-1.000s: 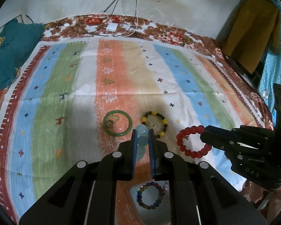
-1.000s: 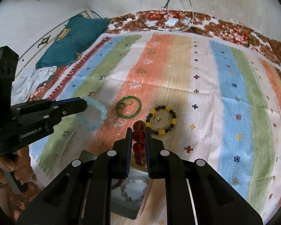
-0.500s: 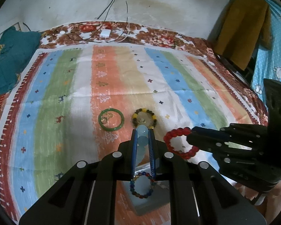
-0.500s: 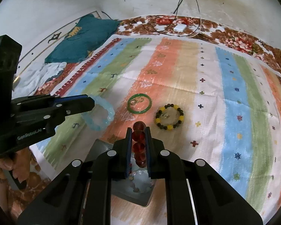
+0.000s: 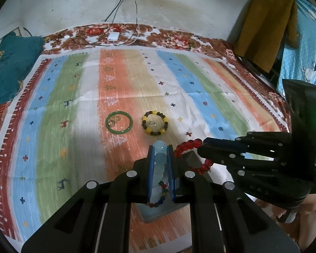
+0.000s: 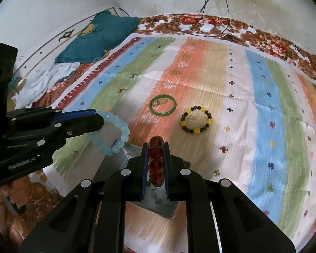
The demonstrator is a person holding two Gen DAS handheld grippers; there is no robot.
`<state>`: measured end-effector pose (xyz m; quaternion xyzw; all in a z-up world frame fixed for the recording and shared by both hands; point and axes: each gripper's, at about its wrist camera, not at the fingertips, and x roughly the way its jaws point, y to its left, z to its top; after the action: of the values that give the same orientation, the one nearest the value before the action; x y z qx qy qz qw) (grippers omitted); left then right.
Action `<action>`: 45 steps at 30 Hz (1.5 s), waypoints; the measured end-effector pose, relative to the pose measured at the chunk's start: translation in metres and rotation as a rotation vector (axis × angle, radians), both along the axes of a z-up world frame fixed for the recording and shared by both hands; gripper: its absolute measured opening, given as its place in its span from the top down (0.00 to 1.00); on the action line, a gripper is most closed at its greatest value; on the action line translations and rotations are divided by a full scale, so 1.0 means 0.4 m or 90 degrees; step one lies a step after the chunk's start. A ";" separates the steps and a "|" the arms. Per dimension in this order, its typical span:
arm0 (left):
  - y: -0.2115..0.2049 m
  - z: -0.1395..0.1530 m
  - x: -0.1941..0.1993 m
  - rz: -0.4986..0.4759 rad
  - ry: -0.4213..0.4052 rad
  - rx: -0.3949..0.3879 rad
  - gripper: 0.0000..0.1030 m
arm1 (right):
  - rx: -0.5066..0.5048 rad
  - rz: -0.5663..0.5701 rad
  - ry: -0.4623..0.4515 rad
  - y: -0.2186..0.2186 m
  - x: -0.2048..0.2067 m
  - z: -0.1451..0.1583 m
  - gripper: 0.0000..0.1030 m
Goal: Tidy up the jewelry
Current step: 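Lift both held bracelets and carry them over the silver tin, then open both tools to drop the bracelets into the silver tin, then withdraw both open tools from the tin toward the remaining bracelets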
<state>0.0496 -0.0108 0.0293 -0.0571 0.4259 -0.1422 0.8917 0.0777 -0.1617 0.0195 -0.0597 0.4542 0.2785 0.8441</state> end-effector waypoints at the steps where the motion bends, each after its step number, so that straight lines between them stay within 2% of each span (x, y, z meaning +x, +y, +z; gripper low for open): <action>1: -0.003 0.000 -0.007 -0.003 0.001 0.000 0.89 | 0.000 0.001 0.001 0.000 -0.004 -0.002 0.86; 12: -0.012 -0.008 -0.057 -0.016 0.001 -0.005 0.89 | 0.001 0.016 0.018 0.001 -0.035 -0.016 0.86; 18: -0.009 -0.030 -0.048 -0.022 0.032 -0.030 0.89 | 0.000 0.017 0.039 -0.003 -0.031 -0.032 0.86; 19: -0.005 -0.034 -0.045 -0.014 0.033 -0.026 0.79 | -0.001 0.018 0.042 -0.003 -0.030 -0.036 0.79; 20: 0.001 -0.035 -0.043 -0.003 0.034 -0.023 0.64 | -0.003 0.017 0.045 -0.004 -0.028 -0.039 0.70; 21: 0.009 -0.035 -0.040 0.008 0.033 -0.022 0.60 | -0.003 0.012 0.041 -0.006 -0.027 -0.038 0.52; 22: 0.018 -0.036 -0.037 0.018 0.032 -0.021 0.59 | -0.004 0.008 0.036 -0.008 -0.027 -0.037 0.50; 24: 0.036 -0.037 -0.033 0.031 0.033 -0.024 0.56 | -0.012 0.000 0.032 -0.011 -0.022 -0.038 0.50; 26: 0.053 -0.038 -0.028 0.047 0.035 -0.025 0.48 | -0.012 -0.008 0.037 -0.017 -0.016 -0.043 0.49; 30: 0.077 -0.047 -0.012 0.073 0.041 -0.026 0.39 | -0.017 -0.020 0.039 -0.026 -0.001 -0.051 0.42; 32: 0.092 -0.055 0.000 0.087 0.047 -0.031 0.30 | -0.017 -0.032 0.039 -0.033 0.013 -0.054 0.37; 33: 0.100 -0.062 0.009 0.097 0.052 -0.031 0.29 | -0.016 -0.039 0.041 -0.038 0.021 -0.055 0.34; 35: 0.111 -0.070 0.021 0.108 0.060 -0.029 0.23 | -0.015 -0.058 0.044 -0.048 0.040 -0.059 0.34; 39: 0.125 -0.087 0.051 0.123 0.071 -0.017 0.17 | -0.010 -0.082 0.050 -0.062 0.072 -0.068 0.27; 45: 0.139 -0.110 0.094 0.140 0.077 0.001 0.07 | 0.008 -0.109 0.043 -0.070 0.110 -0.065 0.25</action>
<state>0.0871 0.0448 -0.0146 -0.1115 0.4703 -0.0398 0.8745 0.1216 -0.1899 -0.0067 -0.0063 0.4843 0.2099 0.8493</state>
